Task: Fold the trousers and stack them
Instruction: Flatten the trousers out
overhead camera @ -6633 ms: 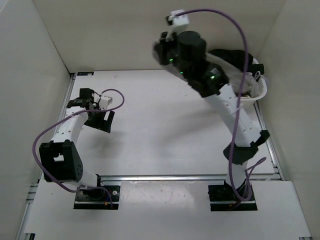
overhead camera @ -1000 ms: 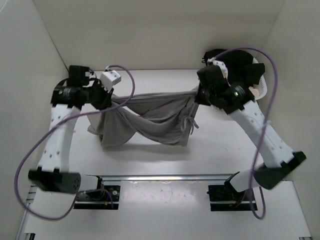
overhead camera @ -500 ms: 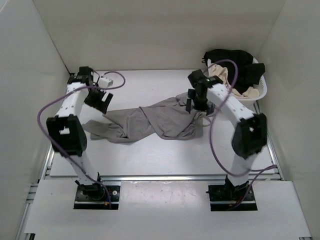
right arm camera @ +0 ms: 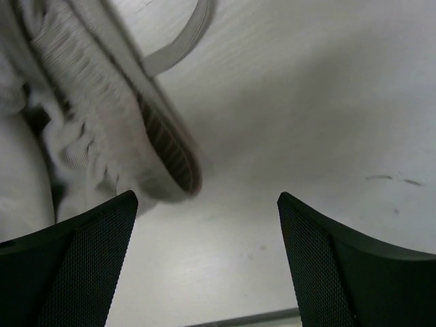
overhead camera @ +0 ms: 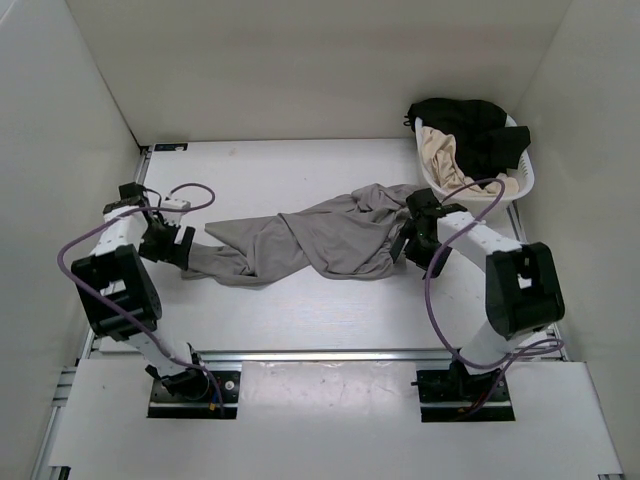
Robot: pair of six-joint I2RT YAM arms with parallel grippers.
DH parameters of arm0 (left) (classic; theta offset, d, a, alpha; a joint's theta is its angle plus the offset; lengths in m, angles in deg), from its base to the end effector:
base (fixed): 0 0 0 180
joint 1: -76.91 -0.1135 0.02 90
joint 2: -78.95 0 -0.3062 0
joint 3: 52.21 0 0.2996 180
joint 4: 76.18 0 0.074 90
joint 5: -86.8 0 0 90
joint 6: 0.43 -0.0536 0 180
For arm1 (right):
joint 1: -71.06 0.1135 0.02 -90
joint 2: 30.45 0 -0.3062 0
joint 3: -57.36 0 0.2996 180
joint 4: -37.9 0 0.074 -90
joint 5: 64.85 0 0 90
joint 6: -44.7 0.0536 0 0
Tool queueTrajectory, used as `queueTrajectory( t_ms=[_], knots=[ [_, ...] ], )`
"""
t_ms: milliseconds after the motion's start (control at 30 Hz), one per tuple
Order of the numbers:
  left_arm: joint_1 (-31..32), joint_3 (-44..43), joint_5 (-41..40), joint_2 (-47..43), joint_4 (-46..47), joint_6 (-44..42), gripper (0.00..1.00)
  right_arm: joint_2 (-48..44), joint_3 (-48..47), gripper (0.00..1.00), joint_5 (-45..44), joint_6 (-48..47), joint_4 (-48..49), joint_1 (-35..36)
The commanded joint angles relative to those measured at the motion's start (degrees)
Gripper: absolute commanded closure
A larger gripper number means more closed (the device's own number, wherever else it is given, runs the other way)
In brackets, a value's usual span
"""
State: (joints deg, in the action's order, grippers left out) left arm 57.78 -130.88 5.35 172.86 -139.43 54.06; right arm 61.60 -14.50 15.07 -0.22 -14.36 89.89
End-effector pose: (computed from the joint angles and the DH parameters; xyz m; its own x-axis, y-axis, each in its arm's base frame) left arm 0.3383 0.1089 0.2158 -0.9256 0.2869 -0.2470 0.2968 0.9550 -0.0027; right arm 0.3346 0.1042 0.1952 -0.8269 0.4546 -0.3311 0.4499 0.8879 0.0957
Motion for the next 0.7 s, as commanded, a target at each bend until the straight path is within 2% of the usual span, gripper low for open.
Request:
queueTrajectory(
  t_ms=[0, 167, 267, 300, 367, 400, 433, 467, 500, 533, 600, 667],
  knots=[
    [-0.6, 0.1, 4.7, 2.5, 6.0, 1.0, 0.0, 1.9, 0.3, 0.11, 3.8, 3.9, 5.6, -0.5],
    [-0.6, -0.5, 13.2, 5.1, 7.1, 1.0, 0.0, 1.2, 5.8, 0.1, 5.7, 5.9, 10.8, -0.5],
    [1.2, 2.6, 13.2, 6.8, 9.1, 0.4, 0.0, 2.6, 7.0, 0.14, 6.3, 8.2, 13.1, -0.5],
    [1.7, 3.1, 13.2, 7.3, 9.1, 0.4, 0.0, 3.1, 7.0, 0.27, 7.6, 8.8, 14.2, -0.5],
    [1.7, 3.8, 13.2, 8.4, 9.6, 0.4, 0.0, 3.9, 8.2, 0.41, 9.2, 10.1, 15.6, -0.5],
    [1.7, 4.4, 14.1, 8.4, 9.6, -0.1, 0.03, 3.9, 9.6, 0.56, 9.7, 10.7, 17.0, -0.5],
    [1.7, 4.9, 14.7, 8.4, 9.6, -0.1, 0.13, 3.9, 10.1, 0.69, 9.7, 11.5, 17.0, -0.5],
    [1.7, 4.9, 16.3, 8.4, 9.6, -0.6, 0.29, 3.9, 10.1, 0.82, 8.7, 11.5, 17.0, -0.5],
    [1.7, 4.9, 16.8, 8.4, 9.6, -0.6, 0.49, 3.9, 10.1, 0.92, 7.5, 11.5, 15.9, -0.5],
    [1.7, 5.5, 16.8, 8.4, 9.6, -0.6, 0.86, 2.3, 10.1, 1.0, 6.1, 11.5, 13.5, -0.5],
    [1.2, 5.5, 14.8, 8.4, 8.6, 0.1, 0.86, -0.5, 8.8, 1.0, 0.6, 10.3, 10.5, -0.5],
    [-1.1, 5.5, 12.6, 6.0, 8.1, -0.7, 0.86, -6.8, 6.9, 1.0, -4.6, 9.6, 3.5, -0.5]
  ],
)
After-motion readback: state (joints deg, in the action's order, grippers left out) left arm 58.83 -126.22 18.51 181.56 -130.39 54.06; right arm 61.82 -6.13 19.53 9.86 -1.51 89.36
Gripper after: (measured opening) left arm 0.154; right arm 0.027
